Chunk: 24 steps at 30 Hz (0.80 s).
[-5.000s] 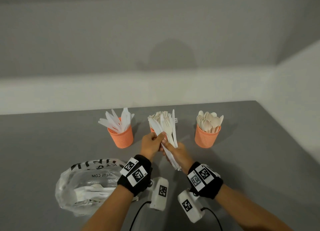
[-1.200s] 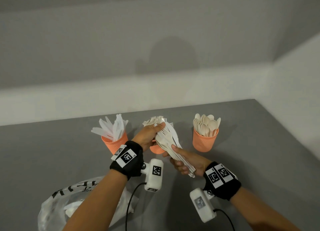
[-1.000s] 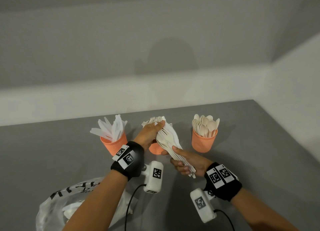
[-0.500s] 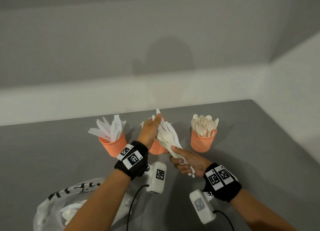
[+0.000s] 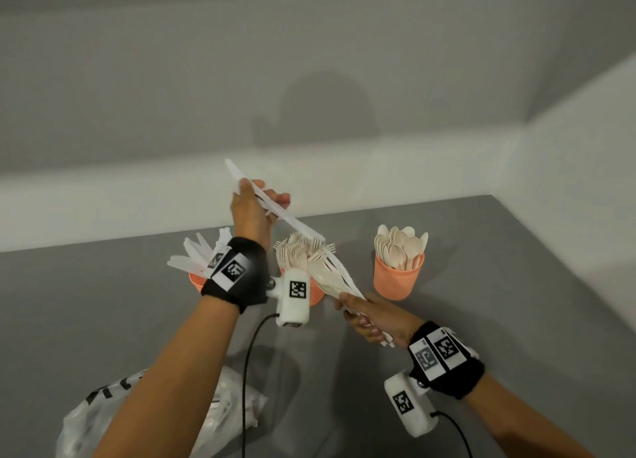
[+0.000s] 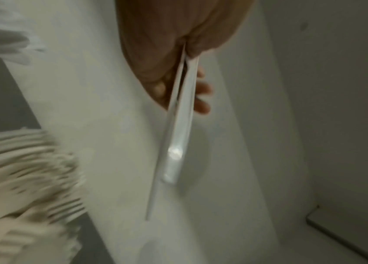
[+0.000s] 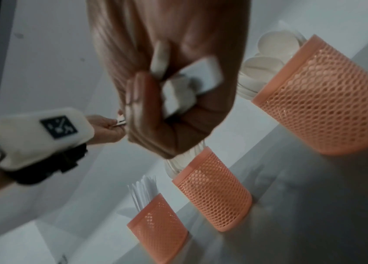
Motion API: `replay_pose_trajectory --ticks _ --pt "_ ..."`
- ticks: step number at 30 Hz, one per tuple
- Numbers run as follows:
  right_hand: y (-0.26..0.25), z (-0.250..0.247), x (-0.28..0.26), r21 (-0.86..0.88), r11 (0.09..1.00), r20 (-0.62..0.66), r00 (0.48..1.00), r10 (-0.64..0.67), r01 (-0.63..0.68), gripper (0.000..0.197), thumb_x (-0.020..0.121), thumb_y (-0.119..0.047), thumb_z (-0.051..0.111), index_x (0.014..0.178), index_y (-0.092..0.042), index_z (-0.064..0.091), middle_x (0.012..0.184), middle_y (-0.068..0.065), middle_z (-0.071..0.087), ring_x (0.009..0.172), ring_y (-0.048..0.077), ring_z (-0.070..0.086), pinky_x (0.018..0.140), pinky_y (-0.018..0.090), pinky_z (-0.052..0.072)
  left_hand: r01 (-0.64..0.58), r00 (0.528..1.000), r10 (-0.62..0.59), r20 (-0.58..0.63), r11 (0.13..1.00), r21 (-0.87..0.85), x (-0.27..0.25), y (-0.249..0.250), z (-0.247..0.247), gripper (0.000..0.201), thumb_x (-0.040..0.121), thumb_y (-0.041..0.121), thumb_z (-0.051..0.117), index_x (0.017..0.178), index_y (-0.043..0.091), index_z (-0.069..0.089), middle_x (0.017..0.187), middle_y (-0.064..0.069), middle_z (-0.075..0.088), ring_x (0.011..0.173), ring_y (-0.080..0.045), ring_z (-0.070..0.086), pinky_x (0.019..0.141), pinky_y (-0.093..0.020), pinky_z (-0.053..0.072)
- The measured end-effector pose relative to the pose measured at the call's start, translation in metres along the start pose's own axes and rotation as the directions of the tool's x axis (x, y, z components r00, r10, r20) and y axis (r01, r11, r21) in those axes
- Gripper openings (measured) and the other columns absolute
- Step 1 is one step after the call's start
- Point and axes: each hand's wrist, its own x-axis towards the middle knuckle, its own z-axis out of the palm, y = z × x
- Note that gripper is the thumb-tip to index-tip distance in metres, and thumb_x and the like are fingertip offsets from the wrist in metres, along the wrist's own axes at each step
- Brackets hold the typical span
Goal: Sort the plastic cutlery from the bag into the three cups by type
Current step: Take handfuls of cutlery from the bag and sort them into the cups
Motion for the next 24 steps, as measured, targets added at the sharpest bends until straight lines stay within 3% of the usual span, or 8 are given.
replay_pose_trajectory --ticks 2,4,7,10,15,17,21,24 --pt "0.002 0.000 0.006 -0.134 0.990 -0.156 0.986 -0.059 0.038 0.024 0.099 -0.030 0.041 0.078 -0.021 0.048 0.050 -0.009 0.032 0.035 0.002 0.026 0.034 0.014 0.024 -0.088 0.992 0.088 -0.091 0.996 0.011 0.006 0.012 -0.001 0.031 0.101 0.033 0.030 0.081 0.016 0.046 0.049 0.004 0.037 0.036 -0.007 0.041 0.044 -0.020 0.044" --pt "0.004 0.001 0.014 -0.322 0.942 -0.342 0.916 -0.207 0.093 0.025 0.099 -0.023 0.042 0.073 -0.025 0.042 0.053 -0.007 0.037 0.040 0.004 0.034 0.038 0.014 0.028 -0.083 0.991 0.096 -0.090 0.987 0.136 0.005 0.012 -0.003 0.024 0.097 0.034 0.042 0.081 0.017 0.046 0.053 0.005 0.030 0.035 -0.004 0.031 0.037 -0.018 0.032" --pt "0.002 0.003 0.025 -0.534 0.840 -0.511 0.754 -0.413 0.098 0.024 0.098 -0.018 0.042 0.074 -0.022 0.040 0.057 -0.007 0.039 0.051 0.006 0.038 0.048 0.017 0.031 0.052 0.999 -0.054 -0.004 0.942 0.333 -0.013 -0.011 -0.007 0.010 0.095 0.024 0.049 0.092 0.015 0.048 0.058 0.005 0.035 0.036 -0.003 0.034 0.038 -0.016 0.033" --pt "-0.004 0.006 0.034 -0.659 0.751 -0.528 0.684 -0.503 0.043 0.006 0.096 -0.011 0.041 0.091 -0.011 0.045 0.060 -0.008 0.037 0.053 0.008 0.039 0.054 0.022 0.029 0.189 0.980 -0.200 -0.002 0.925 0.330 -0.035 -0.043 -0.007 0.009 0.096 0.016 0.044 0.090 0.012 0.049 0.055 0.002 0.035 0.030 -0.003 0.035 0.032 -0.016 0.033" --pt "-0.008 0.016 0.039 -0.722 0.691 -0.541 0.662 -0.519 -0.047 0.020 0.092 -0.007 0.041 0.110 -0.002 0.048 0.078 0.009 0.053 0.074 0.029 0.056 0.066 0.040 0.046 0.182 0.978 -0.209 0.020 0.891 0.415 -0.059 -0.077 0.001 0.013 0.087 0.020 0.062 0.078 0.014 0.055 0.043 0.007 0.044 0.033 -0.005 0.035 0.033 -0.014 0.027" --pt "-0.008 0.020 0.038 -0.720 0.694 -0.524 0.668 -0.528 -0.017 0.021 0.092 -0.006 0.042 0.111 -0.003 0.048 0.081 0.010 0.056 0.074 0.029 0.057 0.067 0.040 0.048 0.186 0.978 -0.209 0.008 0.887 0.423 -0.063 -0.081 0.006 0.015 0.082 0.024 0.069 0.074 0.017 0.058 0.038 0.010 0.047 0.031 -0.003 0.038 0.036 -0.015 0.031" --pt "-0.007 0.023 0.040 -0.718 0.696 -0.516 0.682 -0.518 -0.014 0.021 0.090 -0.003 0.042 0.111 -0.003 0.046 0.079 0.007 0.051 0.074 0.027 0.053 0.067 0.039 0.045 0.128 0.992 -0.119 -0.049 0.882 0.454 -0.062 -0.088 0.009 0.027 0.080 0.022 0.070 0.060 0.018 0.052 0.053 0.004 0.050 0.047 -0.010 0.045 0.051 -0.021 0.036" --pt "-0.003 0.022 0.045 -0.683 0.730 -0.506 0.724 -0.469 -0.004 0.010 0.093 -0.009 0.040 0.099 -0.016 0.045 0.068 -0.002 0.048 0.065 0.021 0.050 0.062 0.031 0.039 0.055 0.998 -0.039 -0.043 0.865 0.499 -0.059 -0.090 0.005 0.031 0.085 0.015 0.064 0.059 0.017 0.046 0.058 0.000 0.050 0.053 -0.014 0.047 0.055 -0.024 0.039"
